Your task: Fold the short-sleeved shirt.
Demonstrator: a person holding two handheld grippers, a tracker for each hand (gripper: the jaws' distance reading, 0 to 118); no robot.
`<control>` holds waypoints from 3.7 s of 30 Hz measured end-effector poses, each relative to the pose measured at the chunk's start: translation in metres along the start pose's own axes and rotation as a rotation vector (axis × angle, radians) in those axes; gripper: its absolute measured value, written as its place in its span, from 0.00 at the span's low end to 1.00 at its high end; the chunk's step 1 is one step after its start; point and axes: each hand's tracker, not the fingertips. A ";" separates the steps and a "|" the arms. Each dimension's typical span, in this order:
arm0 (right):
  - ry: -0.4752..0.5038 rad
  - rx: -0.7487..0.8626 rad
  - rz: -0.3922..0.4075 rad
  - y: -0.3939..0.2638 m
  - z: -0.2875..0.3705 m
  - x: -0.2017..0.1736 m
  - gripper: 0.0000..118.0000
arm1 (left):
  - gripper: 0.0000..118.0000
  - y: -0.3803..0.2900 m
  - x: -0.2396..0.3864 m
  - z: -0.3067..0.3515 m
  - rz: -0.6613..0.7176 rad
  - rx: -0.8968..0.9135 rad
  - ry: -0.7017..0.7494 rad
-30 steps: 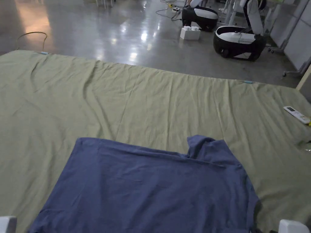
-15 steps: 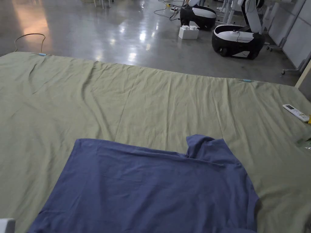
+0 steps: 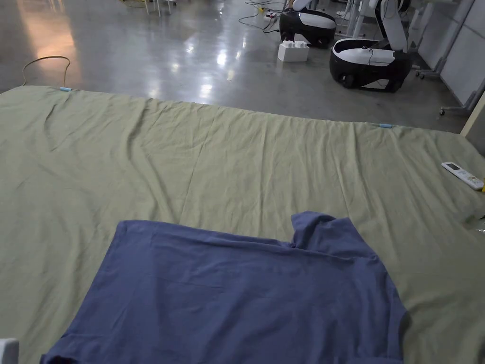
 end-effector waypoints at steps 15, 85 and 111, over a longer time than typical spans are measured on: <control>0.002 0.206 -0.035 0.106 -0.021 0.004 0.08 | 0.06 0.090 0.013 -0.032 -0.036 0.115 0.022; -0.021 0.793 0.025 0.113 0.021 -0.090 0.00 | 0.03 0.078 0.026 -0.042 -0.010 0.327 0.121; -0.039 0.580 -0.036 0.095 -0.017 -0.066 0.01 | 0.14 0.082 0.017 -0.126 -0.041 -0.083 0.138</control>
